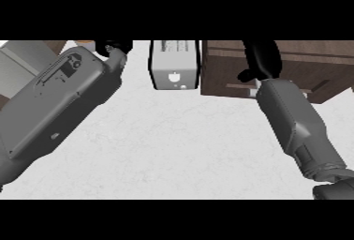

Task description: Pick up the can, place it into the drawer and close the drawer

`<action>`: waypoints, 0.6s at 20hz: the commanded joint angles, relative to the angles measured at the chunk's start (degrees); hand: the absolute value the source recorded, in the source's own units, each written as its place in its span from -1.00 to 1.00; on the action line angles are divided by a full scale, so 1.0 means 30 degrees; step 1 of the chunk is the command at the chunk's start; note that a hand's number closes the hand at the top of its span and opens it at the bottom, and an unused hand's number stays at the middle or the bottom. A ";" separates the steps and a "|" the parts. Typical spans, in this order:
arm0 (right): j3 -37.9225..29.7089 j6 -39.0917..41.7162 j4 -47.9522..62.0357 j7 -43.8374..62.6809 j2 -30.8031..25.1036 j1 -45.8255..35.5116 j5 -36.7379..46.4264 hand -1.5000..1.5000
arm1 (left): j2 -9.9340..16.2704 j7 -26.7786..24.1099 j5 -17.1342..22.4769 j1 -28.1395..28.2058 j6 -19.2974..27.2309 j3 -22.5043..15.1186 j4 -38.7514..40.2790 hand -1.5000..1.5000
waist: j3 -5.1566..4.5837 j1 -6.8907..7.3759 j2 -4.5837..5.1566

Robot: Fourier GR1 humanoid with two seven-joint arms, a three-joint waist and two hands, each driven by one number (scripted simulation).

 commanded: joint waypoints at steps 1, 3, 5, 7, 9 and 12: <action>-0.0489 -0.1000 0.1271 -0.0042 -0.0334 -0.1211 -0.0060 -1.00 | 0.1221 0.0785 -0.0228 -0.0327 -0.0677 0.0175 -0.0425 -1.00 | 0.0058 0.0192 0.0151; -0.0273 -0.1287 0.1896 0.0548 -0.0188 -0.1563 0.0443 -1.00 | 0.0031 0.0634 -0.0417 0.0182 0.0481 -0.0191 -0.1015 -1.00 | 0.0056 0.0353 0.0192; -0.0707 -0.0081 0.2117 0.0124 -0.1118 -0.2620 -0.0018 -1.00 | 0.0513 0.0363 -0.0228 0.1001 -0.0173 0.0212 -0.1363 -1.00 | 0.0039 0.0455 0.0189; -0.0640 -0.0397 0.2407 0.0925 -0.1073 -0.2971 0.0287 -1.00 | 0.0471 0.0723 -0.0463 0.0350 0.0428 0.0233 -0.1241 -1.00 | 0.0053 0.0418 0.0229; -0.0472 -0.0182 0.2798 0.1513 -0.0953 -0.3347 0.0587 -1.00 | 0.0635 0.1220 -0.0618 0.0383 0.0399 -0.0177 -0.1770 -1.00 | 0.0050 0.0509 0.0175; -0.0897 0.0497 0.3084 0.0637 -0.1511 -0.3769 0.0107 -1.00 | 0.0466 0.1429 -0.0470 0.0647 0.0320 -0.0197 -0.2448 -1.00 | 0.0064 0.0781 0.0285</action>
